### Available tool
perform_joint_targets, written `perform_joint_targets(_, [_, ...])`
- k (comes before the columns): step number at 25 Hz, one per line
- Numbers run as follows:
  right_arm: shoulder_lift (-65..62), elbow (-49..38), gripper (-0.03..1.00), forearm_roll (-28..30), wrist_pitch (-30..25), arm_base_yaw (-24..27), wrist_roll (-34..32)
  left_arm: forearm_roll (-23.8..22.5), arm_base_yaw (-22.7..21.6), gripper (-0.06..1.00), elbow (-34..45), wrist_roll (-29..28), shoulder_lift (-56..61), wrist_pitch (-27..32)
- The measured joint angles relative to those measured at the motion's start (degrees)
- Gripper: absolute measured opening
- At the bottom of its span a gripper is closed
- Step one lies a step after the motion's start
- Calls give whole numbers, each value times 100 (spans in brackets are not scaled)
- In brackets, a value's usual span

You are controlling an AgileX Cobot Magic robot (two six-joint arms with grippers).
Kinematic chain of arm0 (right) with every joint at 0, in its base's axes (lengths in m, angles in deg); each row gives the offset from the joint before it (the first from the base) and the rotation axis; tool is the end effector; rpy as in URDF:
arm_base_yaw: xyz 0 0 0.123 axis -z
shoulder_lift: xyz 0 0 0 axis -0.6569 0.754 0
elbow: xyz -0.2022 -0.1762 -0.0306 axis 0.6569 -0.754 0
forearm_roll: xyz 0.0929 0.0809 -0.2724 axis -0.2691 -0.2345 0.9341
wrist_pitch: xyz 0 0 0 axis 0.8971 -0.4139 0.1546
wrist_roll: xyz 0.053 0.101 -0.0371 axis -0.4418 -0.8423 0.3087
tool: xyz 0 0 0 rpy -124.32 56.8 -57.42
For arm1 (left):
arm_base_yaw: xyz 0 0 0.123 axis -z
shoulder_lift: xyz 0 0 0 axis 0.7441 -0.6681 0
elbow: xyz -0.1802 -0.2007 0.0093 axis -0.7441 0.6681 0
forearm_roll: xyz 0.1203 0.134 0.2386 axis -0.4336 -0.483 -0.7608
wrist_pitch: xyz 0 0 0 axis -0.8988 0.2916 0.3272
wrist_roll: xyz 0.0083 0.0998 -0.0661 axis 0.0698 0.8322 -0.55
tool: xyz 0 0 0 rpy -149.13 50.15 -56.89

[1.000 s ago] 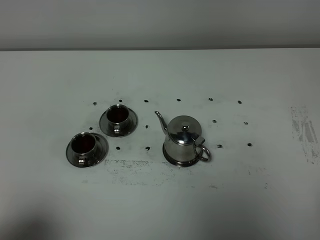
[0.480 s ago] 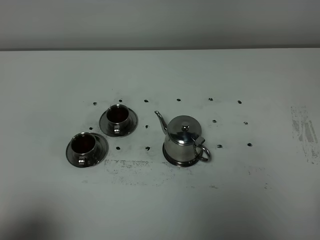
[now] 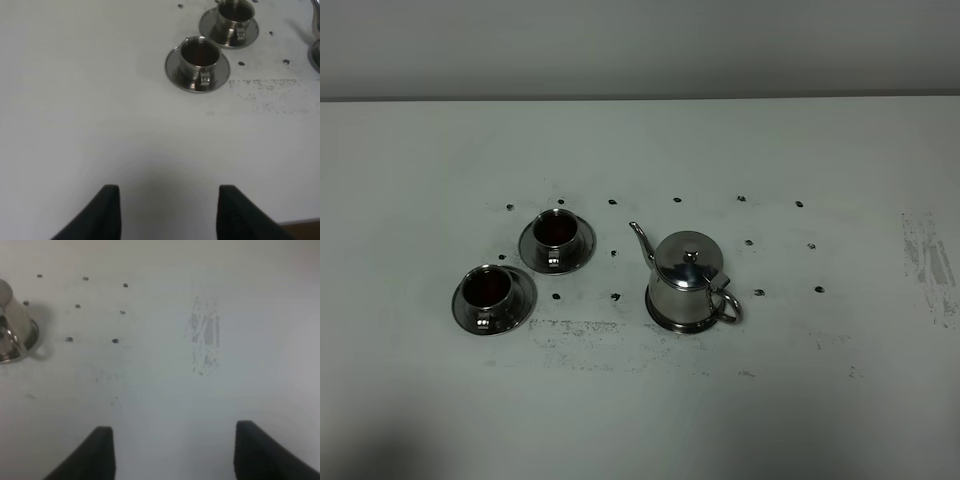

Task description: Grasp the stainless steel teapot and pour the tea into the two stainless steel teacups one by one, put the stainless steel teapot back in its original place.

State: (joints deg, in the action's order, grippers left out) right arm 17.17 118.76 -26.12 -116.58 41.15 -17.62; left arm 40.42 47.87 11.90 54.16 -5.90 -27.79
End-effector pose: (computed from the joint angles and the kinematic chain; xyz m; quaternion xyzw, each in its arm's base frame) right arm 0.0793 0.0007 0.2860 -0.0103 0.8716 -0.0024 0.4902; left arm 0.0804 -0.0183 0.2740 0.0603 0.8592 -0.0528 0.5054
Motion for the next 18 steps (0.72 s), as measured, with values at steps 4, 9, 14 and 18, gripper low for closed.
perform_joint_targets(4, [0,0,51,0,0,0,0,0,0,43,0,0,0,0])
perform_joint_targets(9, [0,0,51,0,0,0,0,0,0,43,0,0,0,0])
perform_joint_targets(14, [0,0,51,0,0,0,-12,0,0,43,0,0,0,0])
perform_joint_targets(18, [0,0,51,0,0,0,-12,0,0,43,0,0,0,0])
